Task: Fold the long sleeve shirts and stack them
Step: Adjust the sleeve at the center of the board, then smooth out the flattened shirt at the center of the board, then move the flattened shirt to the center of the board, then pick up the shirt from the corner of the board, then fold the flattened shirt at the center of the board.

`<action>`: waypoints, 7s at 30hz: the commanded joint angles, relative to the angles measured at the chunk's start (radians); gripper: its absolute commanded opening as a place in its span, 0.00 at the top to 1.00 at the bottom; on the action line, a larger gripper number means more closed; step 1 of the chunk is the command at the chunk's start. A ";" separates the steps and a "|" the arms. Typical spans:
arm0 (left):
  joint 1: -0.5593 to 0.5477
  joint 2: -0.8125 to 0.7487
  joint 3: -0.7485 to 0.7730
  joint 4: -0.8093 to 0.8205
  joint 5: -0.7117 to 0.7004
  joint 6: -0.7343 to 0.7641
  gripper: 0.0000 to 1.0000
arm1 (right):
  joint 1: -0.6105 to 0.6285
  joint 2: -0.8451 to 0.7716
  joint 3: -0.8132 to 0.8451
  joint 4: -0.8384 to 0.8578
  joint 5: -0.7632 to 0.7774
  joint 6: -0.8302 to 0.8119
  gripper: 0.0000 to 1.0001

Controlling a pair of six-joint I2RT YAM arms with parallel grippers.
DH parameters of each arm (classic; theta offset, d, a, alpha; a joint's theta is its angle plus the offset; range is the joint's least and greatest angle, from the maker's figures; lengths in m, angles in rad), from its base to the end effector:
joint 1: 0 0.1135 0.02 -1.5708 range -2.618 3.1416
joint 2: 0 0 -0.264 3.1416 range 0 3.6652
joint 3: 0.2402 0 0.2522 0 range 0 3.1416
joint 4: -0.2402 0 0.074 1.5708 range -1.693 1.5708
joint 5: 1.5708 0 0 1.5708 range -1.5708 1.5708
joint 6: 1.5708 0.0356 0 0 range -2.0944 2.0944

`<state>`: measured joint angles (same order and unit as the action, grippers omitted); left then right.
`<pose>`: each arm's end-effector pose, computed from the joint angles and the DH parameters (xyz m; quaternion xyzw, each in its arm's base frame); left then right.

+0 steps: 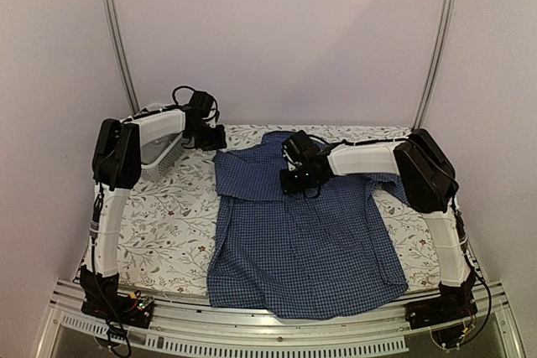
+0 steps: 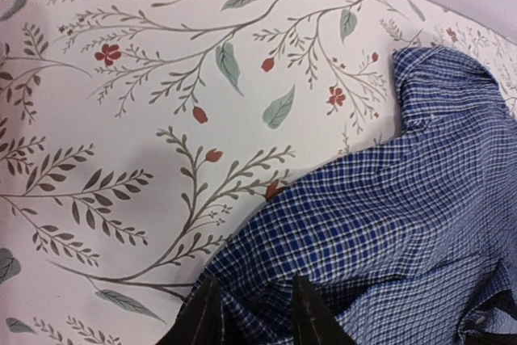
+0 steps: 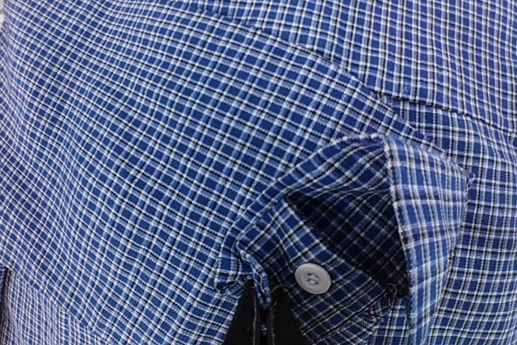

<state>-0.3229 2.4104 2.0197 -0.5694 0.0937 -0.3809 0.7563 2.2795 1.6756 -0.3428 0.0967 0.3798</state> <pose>0.5002 -0.1709 0.1623 -0.0135 0.9527 -0.1454 0.2665 0.3599 0.3348 0.1354 -0.1633 0.9366 0.1262 0.2832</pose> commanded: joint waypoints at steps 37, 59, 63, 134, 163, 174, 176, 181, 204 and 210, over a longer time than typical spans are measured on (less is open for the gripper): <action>-0.092 0.281 0.301 -0.027 0.055 -0.057 0.85 | -0.006 -0.053 -0.086 0.008 -0.039 0.017 1.00; 0.012 0.301 0.515 0.173 0.312 -0.125 0.69 | -0.090 0.079 0.126 -0.012 -0.181 0.010 1.00; 0.006 0.176 0.476 0.148 0.321 -0.125 0.63 | -0.121 0.107 0.180 -0.012 -0.196 -0.001 1.00; -0.988 -1.387 -1.497 -0.199 -0.252 -1.042 1.00 | -0.101 -0.136 0.572 0.161 -0.376 -0.027 1.00; -0.956 -0.983 -1.025 -0.124 0.085 -0.514 1.00 | -0.095 -0.500 0.161 0.169 0.084 -0.277 1.00; -0.965 -0.787 -0.939 -0.005 0.175 -0.445 1.00 | -0.094 -0.592 0.029 0.164 0.154 -0.302 1.00; -0.967 -0.766 -0.922 -0.002 0.186 -0.436 1.00 | -0.094 -0.591 0.037 0.161 0.153 -0.306 1.00; -0.968 -0.730 -0.887 0.010 0.207 -0.424 1.00 | -0.095 -0.580 0.085 0.152 0.165 -0.325 1.00; -0.958 -0.534 -0.762 0.098 0.293 -0.385 1.00 | -0.095 -0.562 0.080 0.109 0.151 -0.379 1.00; -0.949 -0.483 -0.740 0.129 0.309 -0.382 1.00 | -0.094 -0.593 -0.020 0.109 0.092 -0.309 1.00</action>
<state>-1.2755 1.8942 1.2446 -0.4866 0.3702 -0.7776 0.6548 1.7271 1.7088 -0.2287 0.2310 0.0200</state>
